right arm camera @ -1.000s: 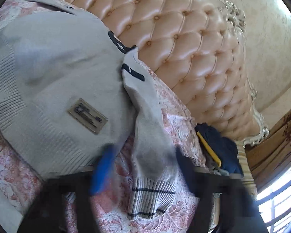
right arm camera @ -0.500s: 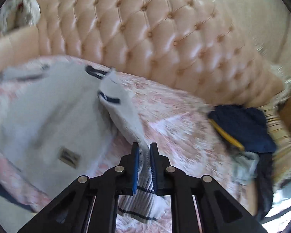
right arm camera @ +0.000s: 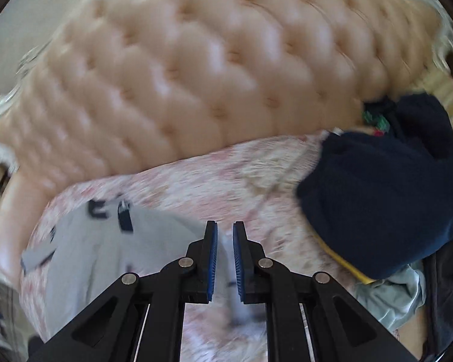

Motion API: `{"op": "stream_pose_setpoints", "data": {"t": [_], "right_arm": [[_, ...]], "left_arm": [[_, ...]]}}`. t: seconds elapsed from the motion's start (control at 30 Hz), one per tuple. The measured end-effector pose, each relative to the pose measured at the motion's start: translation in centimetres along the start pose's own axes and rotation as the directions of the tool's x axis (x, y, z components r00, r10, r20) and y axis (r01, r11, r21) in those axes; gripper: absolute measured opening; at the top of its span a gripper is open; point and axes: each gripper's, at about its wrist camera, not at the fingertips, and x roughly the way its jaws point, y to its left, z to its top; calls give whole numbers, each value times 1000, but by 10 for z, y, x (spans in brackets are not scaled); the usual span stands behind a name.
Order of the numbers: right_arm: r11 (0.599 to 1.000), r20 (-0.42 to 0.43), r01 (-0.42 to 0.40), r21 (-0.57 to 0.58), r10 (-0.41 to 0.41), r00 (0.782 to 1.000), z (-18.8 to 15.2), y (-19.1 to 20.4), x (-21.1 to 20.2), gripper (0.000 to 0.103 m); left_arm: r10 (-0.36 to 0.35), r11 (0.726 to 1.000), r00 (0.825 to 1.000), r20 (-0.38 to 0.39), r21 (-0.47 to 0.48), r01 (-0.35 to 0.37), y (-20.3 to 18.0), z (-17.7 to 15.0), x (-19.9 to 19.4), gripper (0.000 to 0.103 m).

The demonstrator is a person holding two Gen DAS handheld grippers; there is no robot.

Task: Fold clothes

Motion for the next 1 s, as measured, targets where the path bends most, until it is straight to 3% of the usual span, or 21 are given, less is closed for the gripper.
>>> {"op": "stream_pose_setpoints", "data": {"t": [0.2, 0.3, 0.37, 0.43, 0.47, 0.5, 0.57, 0.67, 0.77, 0.93, 1.0], "right_arm": [[991, -78, 100, 84, -94, 993, -17, -52, 46, 11], [993, -30, 34, 114, -30, 999, -18, -44, 47, 15], [997, -27, -53, 55, 54, 998, -15, -15, 52, 17], [977, -84, -213, 19, 214, 973, -14, 19, 70, 50], [955, -119, -297, 7, 296, 948, -13, 37, 80, 84], [948, -139, -319, -15, 314, 939, -12, 49, 89, 89], [943, -183, -328, -51, 314, 932, -6, 63, 107, 89], [937, -285, -347, -47, 320, 903, 8, 50, 128, 89], [922, -410, -355, -151, 269, 872, 17, 42, 144, 89], [906, -505, -362, -217, 213, 836, 20, 31, 168, 88], [900, -543, -363, -243, 184, 819, 15, 31, 175, 81]], "left_arm": [[-1, 1000, 1000, -11, 28, 1, -13, 7, 10, 49], [-3, 999, 1000, -21, 45, 4, -22, 12, 21, 49], [-14, 999, 999, -30, 50, 15, -28, 14, 28, 49], [-25, 998, 999, -37, 57, 27, -34, 16, 33, 49], [-31, 998, 999, -41, 60, 33, -36, 17, 35, 49], [-30, 997, 999, -39, 66, 33, -38, 17, 36, 49], [-25, 997, 999, -37, 69, 27, -36, 16, 36, 49], [2, 999, 999, -52, 49, 1, -26, 13, 43, 49], [19, 999, 997, -76, 31, -17, -22, 11, 55, 49], [22, 999, 995, -96, 45, -18, -31, 9, 67, 49], [19, 999, 995, -99, 40, -16, -33, 11, 70, 49]]}}
